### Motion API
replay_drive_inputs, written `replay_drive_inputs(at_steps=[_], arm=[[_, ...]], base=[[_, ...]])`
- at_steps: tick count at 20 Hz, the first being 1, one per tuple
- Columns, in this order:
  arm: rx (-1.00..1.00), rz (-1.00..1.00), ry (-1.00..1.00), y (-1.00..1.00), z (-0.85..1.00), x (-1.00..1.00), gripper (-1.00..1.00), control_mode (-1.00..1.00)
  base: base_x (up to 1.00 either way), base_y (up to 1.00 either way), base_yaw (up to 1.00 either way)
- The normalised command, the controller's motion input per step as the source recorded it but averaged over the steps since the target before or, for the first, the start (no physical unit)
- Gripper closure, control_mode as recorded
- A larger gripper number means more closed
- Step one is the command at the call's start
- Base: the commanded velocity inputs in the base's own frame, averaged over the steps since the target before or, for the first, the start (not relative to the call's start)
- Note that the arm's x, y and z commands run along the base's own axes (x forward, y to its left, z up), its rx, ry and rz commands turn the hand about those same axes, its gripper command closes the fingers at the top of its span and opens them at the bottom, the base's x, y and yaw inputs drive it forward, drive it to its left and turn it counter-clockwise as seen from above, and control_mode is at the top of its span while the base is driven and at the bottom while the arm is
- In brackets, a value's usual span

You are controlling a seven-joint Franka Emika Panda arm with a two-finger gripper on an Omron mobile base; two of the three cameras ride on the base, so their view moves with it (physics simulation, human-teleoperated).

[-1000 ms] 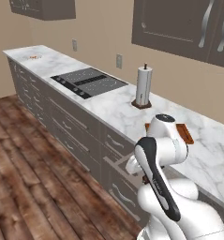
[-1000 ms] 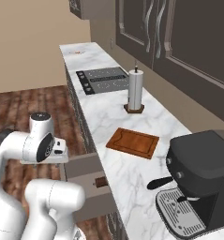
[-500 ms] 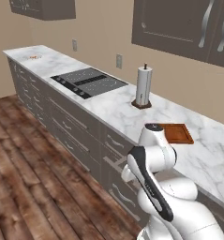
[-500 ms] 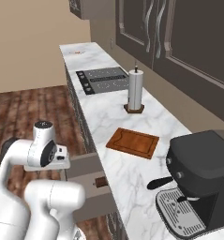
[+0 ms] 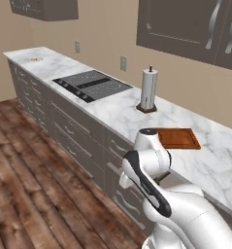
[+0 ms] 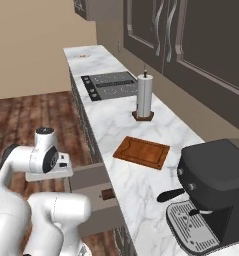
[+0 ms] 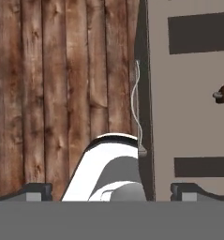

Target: Pick up the knife from the drawer and place it on the cutting board. Then place the meat from the plate to the cutting board.

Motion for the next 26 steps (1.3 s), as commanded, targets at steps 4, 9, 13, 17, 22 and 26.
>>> replay_drive_inputs(at_steps=[4, 9, 13, 17, 22, 26], arm=[[0.00, 0.05, 0.00, 0.00, -0.56, 0.30, -1.00, -1.00], [0.00, 0.06, 0.00, 0.00, -0.60, 0.28, -1.00, -1.00], [0.00, 0.09, -0.02, -0.12, -0.65, 0.35, -1.00, -1.00], [0.00, 0.09, -0.11, -0.39, -0.45, 0.29, -1.00, -1.00], [0.01, 0.05, -0.05, -0.33, -0.41, 0.34, -1.00, -1.00], [0.00, 0.02, 0.00, -0.09, -0.50, 0.38, -1.00, -1.00]], base=[[0.00, 0.00, 0.00], [0.00, 0.00, 0.00], [0.00, 0.00, 0.00], [0.00, 0.00, 0.00], [0.00, 0.00, 0.00], [0.00, 0.00, 0.00]])
